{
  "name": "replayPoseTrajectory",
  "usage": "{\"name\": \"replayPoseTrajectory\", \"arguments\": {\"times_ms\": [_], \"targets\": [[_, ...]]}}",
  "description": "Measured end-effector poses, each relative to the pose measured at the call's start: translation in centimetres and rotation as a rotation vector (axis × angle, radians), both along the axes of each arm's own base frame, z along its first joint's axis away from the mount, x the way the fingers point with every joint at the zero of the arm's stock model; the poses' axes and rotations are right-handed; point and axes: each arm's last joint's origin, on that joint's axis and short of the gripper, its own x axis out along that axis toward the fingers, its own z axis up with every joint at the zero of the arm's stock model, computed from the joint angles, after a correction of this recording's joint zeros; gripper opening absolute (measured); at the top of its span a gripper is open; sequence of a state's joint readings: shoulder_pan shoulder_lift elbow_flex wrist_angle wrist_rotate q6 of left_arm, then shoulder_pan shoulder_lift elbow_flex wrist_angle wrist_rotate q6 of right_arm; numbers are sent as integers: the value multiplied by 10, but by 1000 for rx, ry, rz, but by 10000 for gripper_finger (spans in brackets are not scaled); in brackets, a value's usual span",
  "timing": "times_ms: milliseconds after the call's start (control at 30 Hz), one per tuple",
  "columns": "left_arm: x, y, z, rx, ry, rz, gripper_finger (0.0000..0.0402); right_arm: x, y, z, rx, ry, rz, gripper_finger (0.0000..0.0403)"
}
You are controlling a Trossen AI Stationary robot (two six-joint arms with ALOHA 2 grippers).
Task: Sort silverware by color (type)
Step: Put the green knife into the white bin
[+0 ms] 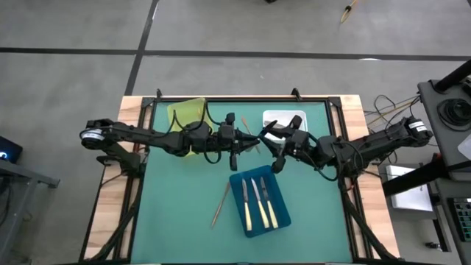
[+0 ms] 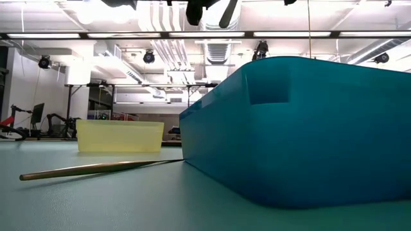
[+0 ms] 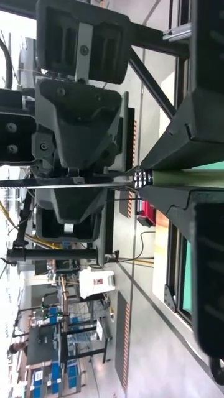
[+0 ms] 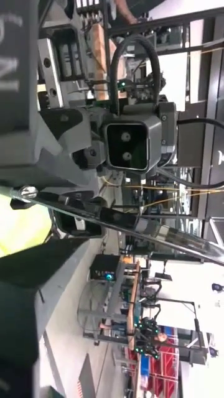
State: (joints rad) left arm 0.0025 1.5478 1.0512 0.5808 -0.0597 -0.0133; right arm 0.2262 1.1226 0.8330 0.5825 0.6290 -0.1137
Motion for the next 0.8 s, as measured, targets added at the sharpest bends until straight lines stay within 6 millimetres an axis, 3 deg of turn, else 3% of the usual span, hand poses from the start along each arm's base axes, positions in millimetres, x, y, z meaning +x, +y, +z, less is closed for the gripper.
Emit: {"name": "replayPoseTrajectory", "arguments": {"times_ms": [300, 800], "targets": [[0, -1, 1, 7, -10, -3, 14, 4, 0, 0, -53, 23, 12, 17], [0, -1, 0, 6, -6, 0, 33, 6, 1, -1, -89, 39, 15, 9]]}}
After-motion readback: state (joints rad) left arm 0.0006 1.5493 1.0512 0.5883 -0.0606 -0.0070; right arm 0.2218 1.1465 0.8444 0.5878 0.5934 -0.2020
